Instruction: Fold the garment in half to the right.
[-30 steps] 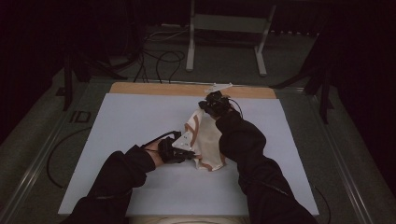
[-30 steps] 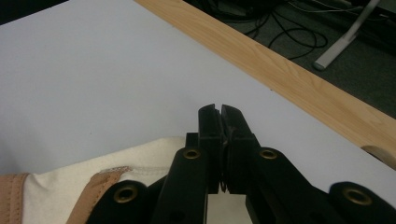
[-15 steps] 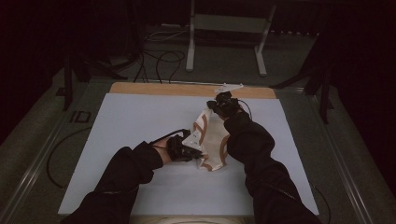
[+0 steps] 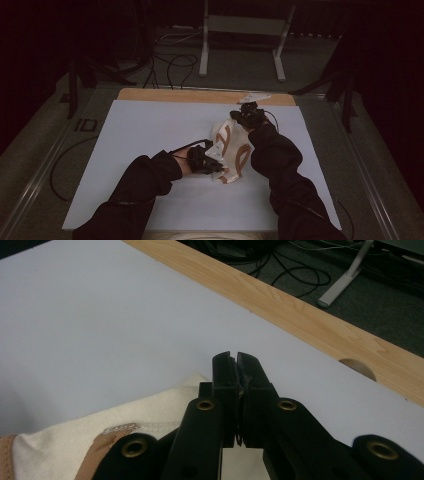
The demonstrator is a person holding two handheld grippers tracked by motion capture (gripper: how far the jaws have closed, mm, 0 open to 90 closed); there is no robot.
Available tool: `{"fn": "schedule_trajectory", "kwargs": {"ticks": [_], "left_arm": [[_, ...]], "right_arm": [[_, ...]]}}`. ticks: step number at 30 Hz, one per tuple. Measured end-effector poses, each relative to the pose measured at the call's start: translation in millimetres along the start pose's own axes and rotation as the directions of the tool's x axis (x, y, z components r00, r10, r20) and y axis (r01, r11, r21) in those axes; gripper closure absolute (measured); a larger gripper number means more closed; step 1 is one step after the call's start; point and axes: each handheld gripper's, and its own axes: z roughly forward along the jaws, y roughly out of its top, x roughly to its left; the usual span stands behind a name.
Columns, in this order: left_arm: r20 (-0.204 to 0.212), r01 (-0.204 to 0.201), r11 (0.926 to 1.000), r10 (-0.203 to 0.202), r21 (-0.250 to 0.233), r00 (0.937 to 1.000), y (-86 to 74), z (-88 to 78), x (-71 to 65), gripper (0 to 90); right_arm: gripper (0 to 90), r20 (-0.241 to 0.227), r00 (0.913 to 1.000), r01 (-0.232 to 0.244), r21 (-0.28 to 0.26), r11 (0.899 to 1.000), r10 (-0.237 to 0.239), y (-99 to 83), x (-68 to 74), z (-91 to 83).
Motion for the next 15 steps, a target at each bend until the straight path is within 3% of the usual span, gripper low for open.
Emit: {"fn": "schedule_trajectory", "kwargs": {"ticks": [15], "left_arm": [[0.009, 0.017, 0.9983, -0.018, 0.055, 0.9998, 14.7, 28.7, 0.0, 87.2]], "right_arm": [[88.2, 0.002, 0.9989, -0.048, 0.012, 0.999, 0.048, -23.9, -17.6, 4.9]]}}
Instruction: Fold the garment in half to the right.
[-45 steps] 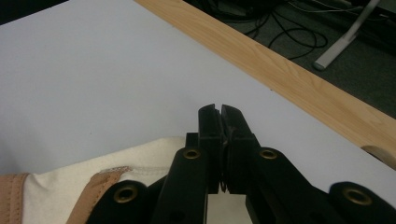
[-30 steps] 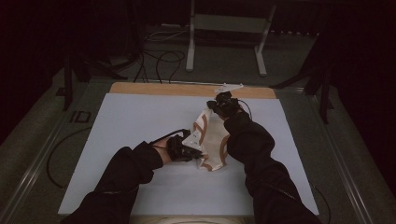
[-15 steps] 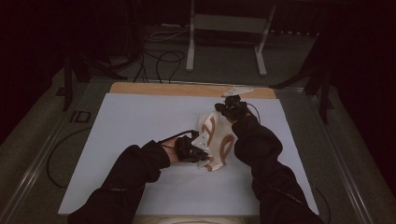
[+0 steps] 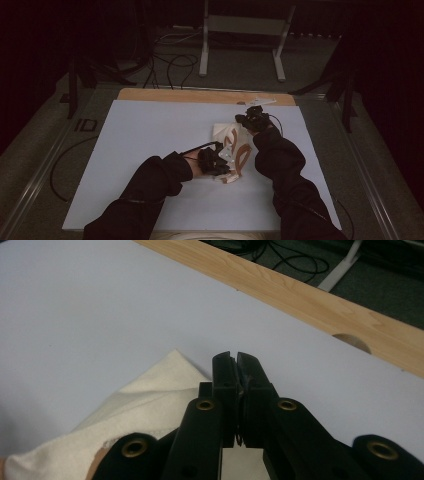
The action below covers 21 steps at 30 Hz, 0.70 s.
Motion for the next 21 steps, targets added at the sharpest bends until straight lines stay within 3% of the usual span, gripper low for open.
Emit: {"fn": "schedule_trajectory", "kwargs": {"ticks": [21], "left_arm": [[0.001, 0.034, 0.9993, -0.034, 0.012, 0.9994, 8.9, 24.0, -0.7, 86.4]], "right_arm": [[88.0, 0.016, 0.9995, -0.026, 0.014, 1.000, 0.025, -27.0, -16.2, 11.3]]}}
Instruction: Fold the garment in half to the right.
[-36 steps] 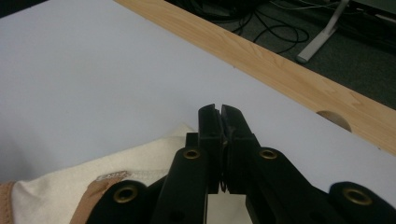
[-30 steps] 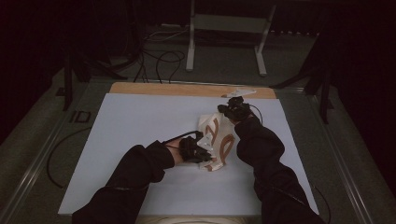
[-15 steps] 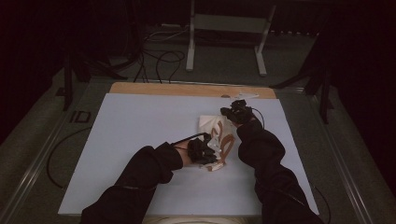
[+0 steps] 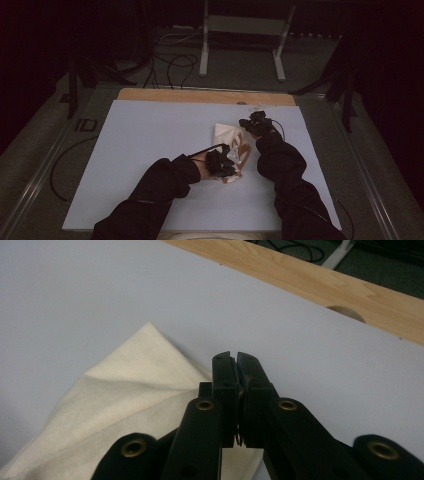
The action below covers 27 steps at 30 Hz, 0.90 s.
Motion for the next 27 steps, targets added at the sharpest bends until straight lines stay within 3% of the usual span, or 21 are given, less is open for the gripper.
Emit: {"fn": "schedule_trajectory", "kwargs": {"ticks": [15, 21, 23, 27], "left_arm": [[0.030, 0.037, 0.9993, -0.037, -0.008, 0.9989, 2.1, 8.0, 2.8, 82.3], [0.049, 0.036, 0.9992, -0.035, -0.017, 0.9982, 3.8, 6.3, 1.0, 73.3], [0.048, 0.032, 0.9992, -0.031, -0.023, 0.9984, 4.4, 4.4, 0.0, 67.5], [0.052, 0.025, 0.9987, -0.023, -0.045, 0.9984, 6.2, -1.3, -4.0, 57.1]], "right_arm": [[85.0, 0.004, 0.9993, -0.037, 0.025, 0.999, 0.037, -13.8, -7.8, 7.5], [69.8, -0.008, 0.9990, -0.043, 0.047, 0.998, 0.044, -15.8, -8.6, 9.1], [60.1, -0.014, 0.9986, -0.051, 0.043, 0.998, 0.051, -15.6, -9.6, 8.2], [49.7, -0.013, 0.9976, -0.067, 0.044, 0.997, 0.068, -14.1, -12.0, 6.1]]}}
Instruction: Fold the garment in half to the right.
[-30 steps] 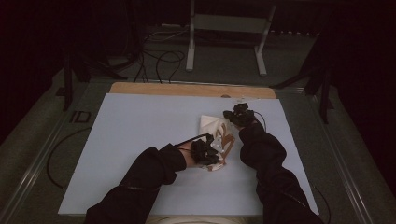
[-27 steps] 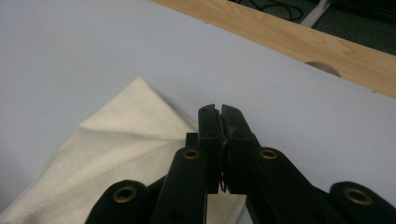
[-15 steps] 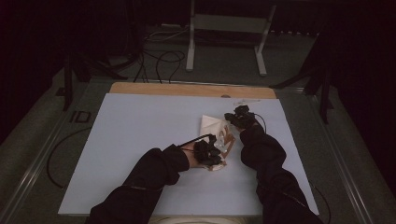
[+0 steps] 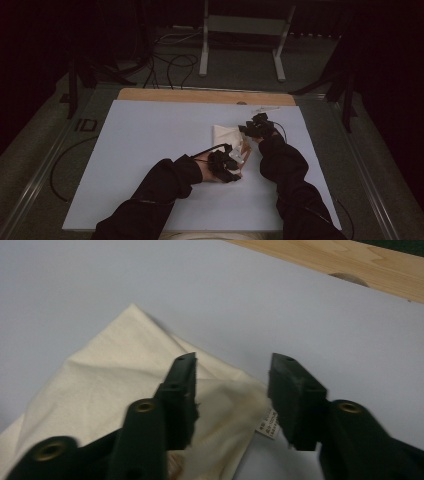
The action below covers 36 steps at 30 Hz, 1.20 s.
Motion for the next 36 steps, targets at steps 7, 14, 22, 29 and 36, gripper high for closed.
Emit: {"fn": "schedule_trajectory", "kwargs": {"ticks": [7, 14, 22, 29, 36], "left_arm": [[-0.027, -0.006, 0.9996, 0.005, -0.027, 0.9996, 2.4, -12.8, -7.6, 44.6], [-0.038, 0.036, 0.9977, -0.038, -0.058, 0.9986, -2.7, -30.4, -8.6, 18.6], [-0.041, 0.076, 0.9917, -0.080, -0.104, 0.9959, -20.8, -50.3, -3.1, 0.4], [-0.051, 0.121, 0.9835, -0.129, -0.134, 0.9904, -45.0, -70.1, -0.4, 0.1], [-0.075, 0.178, 0.9702, -0.193, -0.164, 0.9784, -76.6, -92.2, -2.8, 0.0]], "right_arm": [[41.9, 0.007, 1.0000, -0.007, -0.001, 1.000, 0.007, 5.1, -1.2, -7.7], [40.2, 0.002, 0.9999, 0.016, 0.000, 1.000, -0.016, 10.0, 1.5, -15.2], [41.6, -0.004, 0.9999, 0.016, -0.004, 1.000, -0.016, 12.8, 4.2, -19.7], [46.0, -0.005, 0.9996, 0.027, -0.001, 1.000, -0.027, 13.1, 7.1, -20.7], [53.6, 0.011, 0.9999, 0.005, 0.019, 1.000, -0.005, 10.9, 2.5, -17.2]]}}
